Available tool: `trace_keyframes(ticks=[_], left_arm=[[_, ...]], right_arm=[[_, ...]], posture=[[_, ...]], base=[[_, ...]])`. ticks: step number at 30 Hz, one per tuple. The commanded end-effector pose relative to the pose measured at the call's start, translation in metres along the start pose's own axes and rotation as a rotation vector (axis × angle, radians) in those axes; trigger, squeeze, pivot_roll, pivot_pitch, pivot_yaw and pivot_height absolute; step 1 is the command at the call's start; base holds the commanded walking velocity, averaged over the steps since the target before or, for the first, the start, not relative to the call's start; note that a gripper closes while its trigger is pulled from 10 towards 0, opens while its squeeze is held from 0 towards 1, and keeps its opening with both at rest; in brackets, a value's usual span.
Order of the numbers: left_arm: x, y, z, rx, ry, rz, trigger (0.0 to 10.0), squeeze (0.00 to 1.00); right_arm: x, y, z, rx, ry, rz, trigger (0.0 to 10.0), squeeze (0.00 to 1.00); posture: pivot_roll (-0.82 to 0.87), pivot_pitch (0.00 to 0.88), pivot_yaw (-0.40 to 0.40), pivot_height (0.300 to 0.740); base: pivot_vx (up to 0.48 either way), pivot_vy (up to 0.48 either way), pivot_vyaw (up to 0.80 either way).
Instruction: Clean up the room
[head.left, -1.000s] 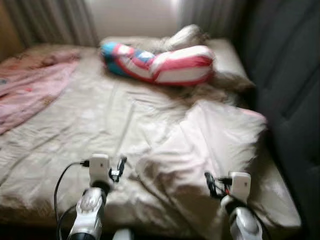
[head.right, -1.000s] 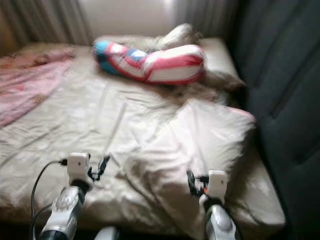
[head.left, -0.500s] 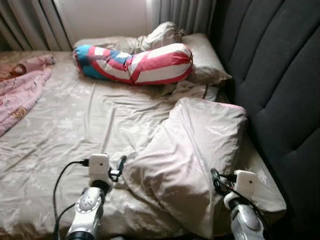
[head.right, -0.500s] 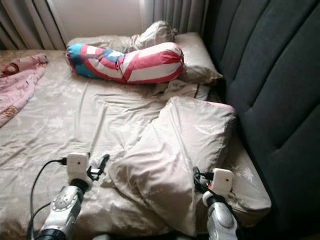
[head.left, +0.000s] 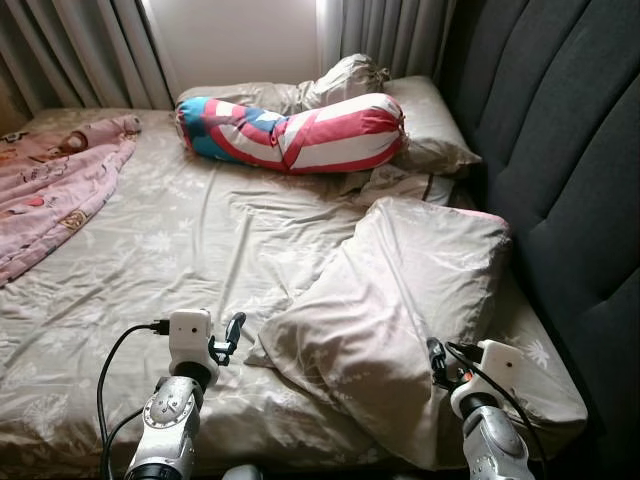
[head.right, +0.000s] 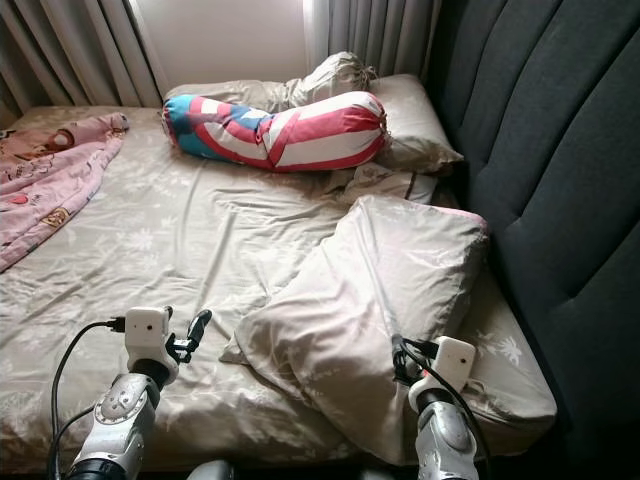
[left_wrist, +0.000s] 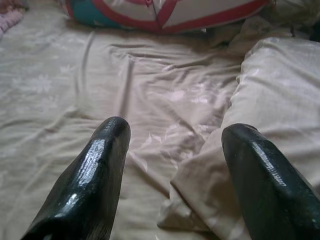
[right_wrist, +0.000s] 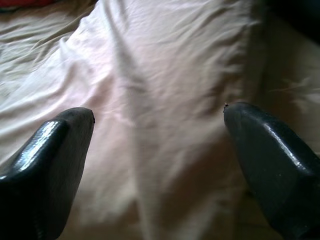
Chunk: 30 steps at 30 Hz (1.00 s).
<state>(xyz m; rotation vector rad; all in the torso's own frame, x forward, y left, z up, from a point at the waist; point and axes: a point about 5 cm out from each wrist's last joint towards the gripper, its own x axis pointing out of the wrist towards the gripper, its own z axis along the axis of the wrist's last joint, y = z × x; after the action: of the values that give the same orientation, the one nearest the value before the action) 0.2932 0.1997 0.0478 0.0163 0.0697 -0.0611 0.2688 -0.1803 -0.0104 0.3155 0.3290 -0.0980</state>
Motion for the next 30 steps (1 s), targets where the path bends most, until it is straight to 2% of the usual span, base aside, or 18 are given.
trace_keyframes(ticks=[1, 2, 3, 12, 15, 20, 24, 30], left_arm=[[0.002, 0.004, 0.007, 0.002, -0.018, -0.001, 10.0, 0.00], [0.005, 0.003, 0.014, 0.009, -0.042, -0.015, 10.0, 0.00], [0.007, 0.002, 0.019, 0.012, -0.058, -0.024, 10.0, 0.00], [0.009, -0.003, 0.035, 0.011, -0.101, -0.073, 10.0, 0.00], [0.008, -0.003, 0.037, 0.008, -0.106, -0.074, 10.0, 0.00], [0.004, -0.001, 0.039, 0.023, -0.104, -0.090, 10.0, 0.00], [-0.002, 0.003, 0.040, 0.029, -0.092, -0.088, 10.0, 0.00], [-0.007, 0.006, 0.042, 0.039, -0.080, -0.092, 10.0, 0.00]], right_arm=[[0.001, 0.002, -0.001, -0.003, 0.016, 0.001, 10.0, 1.00], [0.003, 0.004, -0.002, -0.010, 0.036, -0.001, 10.0, 0.64], [0.004, 0.005, -0.003, -0.011, 0.049, -0.003, 10.0, 0.00], [0.009, 0.003, -0.002, 0.000, 0.102, -0.093, 10.0, 0.00], [0.012, 0.005, 0.001, 0.040, 0.094, -0.096, 10.0, 0.00], [0.014, 0.010, 0.003, 0.023, 0.097, -0.090, 10.0, 0.00], [0.012, 0.005, -0.006, 0.020, 0.168, -0.146, 10.0, 0.00], [0.012, -0.002, -0.003, 0.037, 0.166, -0.199, 10.0, 0.00]], posture=[[-0.05, 0.000, -0.017, 0.649], [-0.05, 0.000, -0.008, 0.649], [-0.05, 0.000, -0.006, 0.649], [-0.02, 0.000, 0.008, 0.649], [-0.01, 0.000, 0.014, 0.649], [0.01, 0.013, 0.019, 0.649], [0.03, 0.032, 0.029, 0.649], [0.05, 0.047, 0.045, 0.649]], base=[[0.000, 0.000, 0.00], [0.000, 0.000, 0.00], [0.000, 0.000, 0.00], [0.000, 0.000, 0.00], [0.000, 0.000, 0.00], [0.000, 0.000, 0.00], [0.000, 0.000, 0.00], [0.000, 0.000, 0.00]])
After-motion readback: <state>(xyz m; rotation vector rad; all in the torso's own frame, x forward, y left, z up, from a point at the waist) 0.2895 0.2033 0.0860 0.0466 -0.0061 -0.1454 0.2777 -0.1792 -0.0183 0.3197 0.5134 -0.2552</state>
